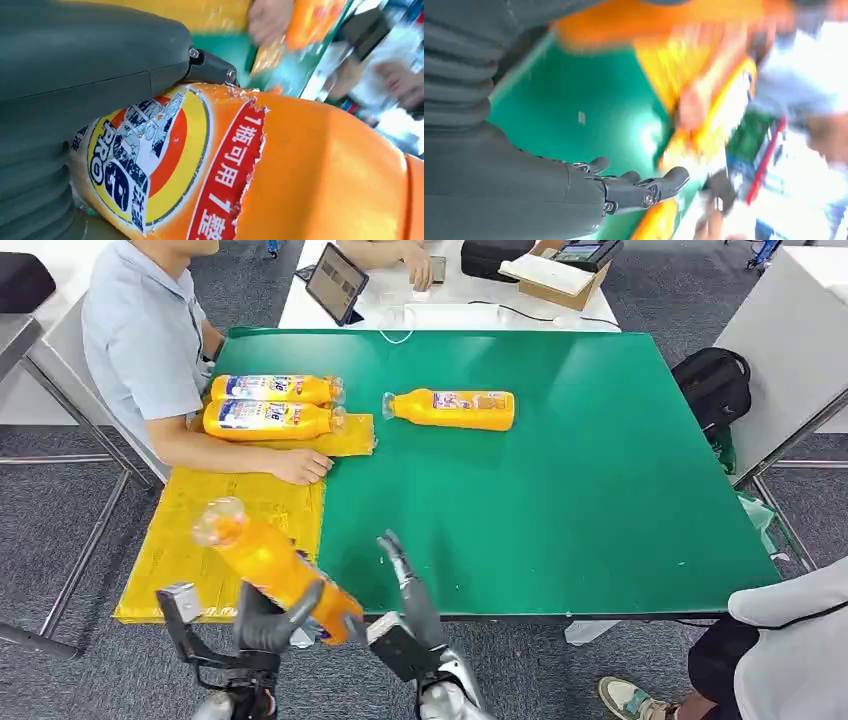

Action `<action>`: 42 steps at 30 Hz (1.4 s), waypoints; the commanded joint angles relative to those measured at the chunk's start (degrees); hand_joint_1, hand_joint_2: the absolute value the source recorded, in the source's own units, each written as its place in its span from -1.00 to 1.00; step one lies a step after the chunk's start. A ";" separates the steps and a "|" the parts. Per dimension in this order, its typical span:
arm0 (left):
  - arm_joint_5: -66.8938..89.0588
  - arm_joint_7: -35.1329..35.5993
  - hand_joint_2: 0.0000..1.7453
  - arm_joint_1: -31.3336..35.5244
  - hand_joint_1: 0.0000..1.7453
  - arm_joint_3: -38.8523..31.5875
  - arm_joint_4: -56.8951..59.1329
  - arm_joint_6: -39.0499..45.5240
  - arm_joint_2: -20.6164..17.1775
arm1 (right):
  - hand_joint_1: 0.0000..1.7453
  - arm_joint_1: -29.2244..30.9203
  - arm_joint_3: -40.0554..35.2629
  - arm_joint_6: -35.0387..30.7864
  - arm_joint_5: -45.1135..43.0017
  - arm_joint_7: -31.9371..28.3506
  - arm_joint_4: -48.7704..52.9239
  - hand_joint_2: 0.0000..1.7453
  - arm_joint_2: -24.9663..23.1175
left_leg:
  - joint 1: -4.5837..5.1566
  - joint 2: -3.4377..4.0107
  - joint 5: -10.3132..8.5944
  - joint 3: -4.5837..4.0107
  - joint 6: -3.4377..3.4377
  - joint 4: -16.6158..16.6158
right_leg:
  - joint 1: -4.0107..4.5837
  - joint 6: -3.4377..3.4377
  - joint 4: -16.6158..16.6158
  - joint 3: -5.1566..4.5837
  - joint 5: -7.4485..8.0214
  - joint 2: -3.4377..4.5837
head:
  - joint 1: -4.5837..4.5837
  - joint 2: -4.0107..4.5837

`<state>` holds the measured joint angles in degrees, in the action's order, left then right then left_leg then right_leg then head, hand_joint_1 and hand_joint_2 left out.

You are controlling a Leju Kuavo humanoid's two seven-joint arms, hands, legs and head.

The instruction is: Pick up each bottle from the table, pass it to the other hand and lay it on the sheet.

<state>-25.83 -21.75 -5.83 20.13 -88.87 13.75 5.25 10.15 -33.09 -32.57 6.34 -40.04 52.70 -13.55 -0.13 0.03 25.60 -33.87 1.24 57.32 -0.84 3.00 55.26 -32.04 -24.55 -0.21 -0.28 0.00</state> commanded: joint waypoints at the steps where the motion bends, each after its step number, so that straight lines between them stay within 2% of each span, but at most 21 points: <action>1: 8.64 -2.45 1.00 2.85 1.00 -9.81 0.32 8.36 -1.84 | -1.00 -8.42 7.07 -5.78 2.08 0.04 18.26 -1.00 5.58 | -0.03 -0.19 -0.02 0.06 -0.05 -0.03 | 0.03 -0.09 -0.02 0.12 -0.04 -0.18 | 0.04 0.00; 4: 22.41 -5.41 1.00 6.15 1.00 -9.63 3.60 14.53 -3.74 | -1.00 -9.42 7.62 -7.14 2.00 0.04 20.84 -1.00 5.62 | -0.05 -0.21 0.01 0.08 -0.07 0.02 | 0.05 -0.13 0.02 0.14 -0.07 -0.18 | 0.02 0.00; 7: 44.82 -2.50 1.00 10.02 1.00 -7.39 10.46 21.18 -7.28 | -1.00 -8.90 7.64 -6.34 1.41 0.04 20.91 -1.00 5.60 | -0.04 -0.25 0.00 0.16 -0.10 -0.01 | 0.05 -0.17 0.02 0.20 -0.09 -0.22 | 0.02 0.00; 8: 44.92 -2.61 1.00 10.78 1.00 -8.10 11.43 20.98 -7.04 | -1.00 -8.45 7.75 -6.33 1.53 0.04 20.38 -1.00 5.29 | -0.01 -0.29 -0.07 0.15 -0.09 -0.09 | 0.01 -0.14 -0.03 0.19 -0.04 -0.26 | 0.02 0.00; 10: 56.97 2.06 1.00 14.91 1.00 -7.28 18.63 19.24 -8.56 | -1.00 -7.61 7.16 -5.26 2.00 0.04 19.69 -1.00 5.05 | -0.03 -0.23 -0.04 0.24 -0.12 -0.08 | 0.04 -0.19 -0.02 0.26 -0.04 -0.18 | 0.02 0.00; 13: 70.26 5.18 1.00 21.19 1.00 -6.37 29.42 20.35 -9.42 | -1.00 -6.75 6.39 -4.10 2.04 0.04 19.14 -1.00 4.39 | -0.07 -0.18 -0.02 0.29 -0.17 -0.02 | 0.09 -0.29 0.06 0.28 -0.06 -0.13 | 0.02 0.00; 17: 76.12 6.91 1.00 27.48 1.00 -5.14 40.64 16.08 -9.21 | -1.00 -6.04 6.05 -2.99 1.46 0.04 17.88 -1.00 3.47 | -0.02 -0.42 -0.16 0.19 -0.11 -0.10 | 0.03 -0.15 -0.04 0.24 -0.02 -0.40 | 0.02 0.00; 19: 78.52 7.68 1.00 30.53 1.00 -3.89 46.27 13.69 -8.90 | -1.00 -5.77 5.83 -1.88 1.14 0.04 16.93 -1.00 3.11 | 0.01 -0.17 -0.10 0.15 -0.07 -0.08 | 0.00 -0.08 -0.02 0.15 0.02 -0.13 | 0.02 0.00; 23: 78.86 7.93 1.00 31.15 1.00 -3.80 47.47 13.32 -8.77 | -1.00 -5.70 5.74 -1.57 1.14 0.04 16.66 -1.00 3.07 | -0.05 -0.18 -0.05 0.21 -0.08 -0.02 | 0.05 -0.14 0.00 0.24 0.00 -0.21 | 0.04 0.00; 27: 80.03 9.34 1.00 34.84 1.00 -3.52 55.49 9.78 -8.10 | -1.00 -5.53 5.69 -0.03 0.63 0.04 14.00 -1.00 2.31 | -0.04 -0.09 -0.06 0.21 -0.07 -0.06 | 0.04 -0.11 -0.02 0.25 0.05 -0.07 | 0.02 0.00; 28: 79.94 9.53 1.00 35.19 0.90 -3.63 56.51 9.16 -8.08 | -1.00 -5.41 5.67 -0.08 0.77 0.04 13.38 -1.00 2.14 | -0.02 -0.10 -0.07 0.17 -0.06 -0.05 | 0.01 -0.09 0.00 0.20 0.04 -0.09 | 0.02 0.00; 29: 79.84 9.78 1.00 35.71 0.70 -3.62 58.38 7.53 -8.13 | -1.00 -5.45 5.69 0.02 0.65 0.04 12.68 -1.00 1.99 | -0.04 -0.10 -0.06 0.24 -0.09 -0.06 | 0.03 -0.14 0.00 0.27 0.04 -0.08 | 0.04 0.00; 30: 79.42 9.32 1.00 36.15 -0.46 -3.80 59.92 6.15 -8.03 | -1.00 -5.49 5.88 -0.10 0.30 0.04 12.47 -1.00 1.87 | -0.03 -0.07 -0.07 0.23 -0.08 -0.07 | 0.02 -0.12 -0.01 0.25 0.06 -0.04 | 0.02 0.00; 31: 79.48 9.00 1.00 35.98 -0.78 -3.62 60.41 5.45 -8.17 | -1.00 -5.53 6.05 -0.04 0.04 0.04 12.44 -1.00 1.87 | -0.04 -0.04 -0.07 0.31 -0.11 -0.08 | 0.04 -0.17 0.00 0.30 0.06 0.01 | 0.00 0.00; 32: 79.26 8.57 1.00 35.65 -1.00 -3.58 60.76 4.23 -8.22 | -1.00 -5.61 6.43 -0.47 -0.08 0.04 12.53 -1.00 1.91 | -0.03 -0.01 -0.06 0.37 -0.10 -0.09 | 0.02 -0.15 -0.01 0.35 0.07 0.04 | 0.02 0.00; 34: 78.64 8.52 1.00 35.25 -1.00 -3.82 60.75 2.56 -8.05 | -1.00 -5.73 7.05 -0.65 -0.32 0.04 12.61 -1.00 1.96 | 0.00 0.00 -0.04 0.46 -0.08 -0.10 | 0.00 -0.11 -0.01 0.43 0.06 0.08 | 0.02 0.00; 38: 71.90 6.47 1.00 34.54 -1.00 -6.40 58.92 -8.49 -7.21 | -1.00 -5.81 7.95 -0.76 -0.12 0.04 12.17 -1.00 2.37 | 0.01 0.18 -0.04 0.70 -0.09 -0.15 | 0.00 -0.15 0.03 0.57 0.07 0.16 | 0.02 0.00; 42: 69.08 3.30 1.00 32.38 -1.00 -6.02 54.27 -12.51 -7.76 | -1.00 -5.70 7.80 -0.79 0.14 0.04 11.81 -1.00 2.44 | 0.02 0.20 -0.04 0.79 -0.08 -0.17 | -0.01 -0.13 0.02 0.64 0.07 0.17 | -0.02 0.00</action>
<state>47.51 -15.63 30.35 15.02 -36.35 8.49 -2.51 2.75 -26.53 -33.11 6.40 -40.04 69.20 -11.69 -0.13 0.05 25.56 -33.24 1.20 57.28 -0.84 2.96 55.39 -31.48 -24.52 -0.23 -0.31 0.00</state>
